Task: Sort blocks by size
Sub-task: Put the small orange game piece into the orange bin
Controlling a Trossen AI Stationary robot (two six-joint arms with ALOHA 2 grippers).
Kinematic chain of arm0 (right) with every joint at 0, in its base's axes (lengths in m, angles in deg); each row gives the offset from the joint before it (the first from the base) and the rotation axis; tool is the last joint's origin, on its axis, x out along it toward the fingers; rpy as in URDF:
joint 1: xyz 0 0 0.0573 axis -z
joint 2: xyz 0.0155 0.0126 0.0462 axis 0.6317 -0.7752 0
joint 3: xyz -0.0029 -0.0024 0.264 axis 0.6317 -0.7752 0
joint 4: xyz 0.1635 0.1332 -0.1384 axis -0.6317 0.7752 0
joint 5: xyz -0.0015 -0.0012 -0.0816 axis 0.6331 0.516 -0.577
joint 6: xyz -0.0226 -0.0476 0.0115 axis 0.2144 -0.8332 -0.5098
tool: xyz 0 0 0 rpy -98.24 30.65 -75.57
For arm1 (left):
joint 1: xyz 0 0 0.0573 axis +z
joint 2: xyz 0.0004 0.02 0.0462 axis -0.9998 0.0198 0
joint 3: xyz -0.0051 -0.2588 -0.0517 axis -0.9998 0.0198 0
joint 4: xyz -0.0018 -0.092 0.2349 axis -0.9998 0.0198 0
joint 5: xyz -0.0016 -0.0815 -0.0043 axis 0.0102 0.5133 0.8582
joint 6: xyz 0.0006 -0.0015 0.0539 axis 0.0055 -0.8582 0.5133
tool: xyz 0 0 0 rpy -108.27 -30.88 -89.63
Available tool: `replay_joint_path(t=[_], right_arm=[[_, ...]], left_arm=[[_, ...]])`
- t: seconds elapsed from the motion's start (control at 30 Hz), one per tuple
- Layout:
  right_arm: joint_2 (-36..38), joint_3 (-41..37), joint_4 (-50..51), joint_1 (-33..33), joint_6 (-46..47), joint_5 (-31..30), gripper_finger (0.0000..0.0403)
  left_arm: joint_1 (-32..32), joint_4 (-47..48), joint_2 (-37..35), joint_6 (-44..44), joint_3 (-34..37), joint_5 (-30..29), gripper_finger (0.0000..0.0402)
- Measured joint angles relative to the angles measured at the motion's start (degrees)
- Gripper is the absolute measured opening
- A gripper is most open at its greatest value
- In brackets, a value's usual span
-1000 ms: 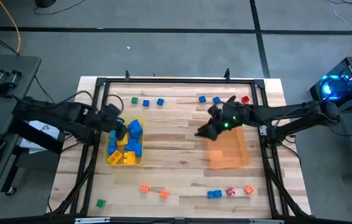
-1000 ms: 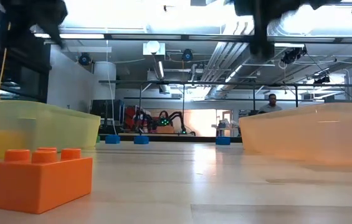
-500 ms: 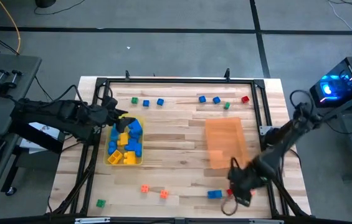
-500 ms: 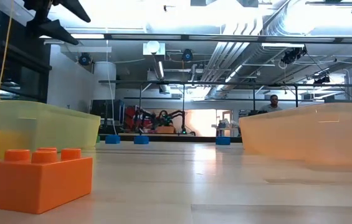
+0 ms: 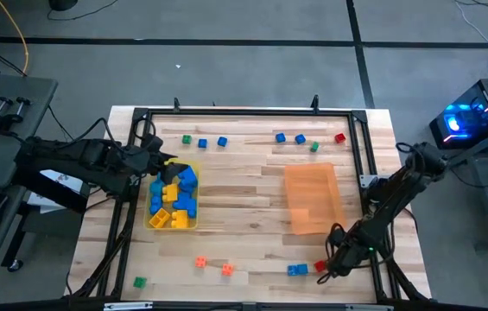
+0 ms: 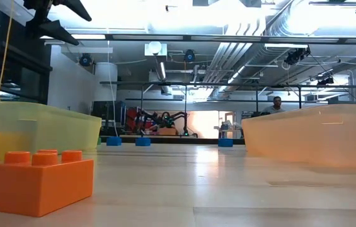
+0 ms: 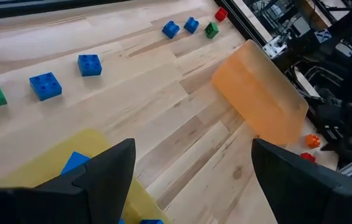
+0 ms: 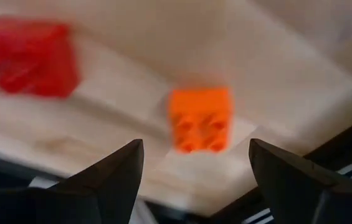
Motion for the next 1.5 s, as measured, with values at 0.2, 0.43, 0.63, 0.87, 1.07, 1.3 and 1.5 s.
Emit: replay_joint_path(t=[0.2,0.43,0.63,0.87,1.07,1.3,1.5], right_arm=[[0.0,-2.43,-0.07,0.0,-0.36,-1.2,0.0286],[-0.41,-2.43,-0.92,0.0,-1.8,-1.74,0.0285],[-3.86,-2.42,-4.5,0.0,-1.81,1.94,0.0255],[-4.21,-1.8,-4.58,0.39,-3.07,2.41,0.0184],[3.24,6.96,11.11,0.87,-13.06,0.97,0.0131],[10.39,16.4,27.11,8.16,-21.44,-18.82,0.0131],[10.45,12.76,28.17,20.2,-28.18,-22.28,0.0176]], left_arm=[[0.0,-0.06,0.02,-1.56,0.0,0.02,0.0305],[0.0,-0.89,0.02,-1.53,0.0,0.02,0.0305],[0.0,-0.89,0.02,-1.53,0.0,0.0,0.0305],[0.0,-0.89,0.02,-1.49,0.0,0.0,0.0305],[0.0,-1.77,-0.22,0.89,0.0,1.02,0.0305],[0.0,-3.01,-0.17,2.58,0.0,1.27,0.0305],[0.0,-3.01,-0.17,2.58,0.0,1.33,0.0305]])
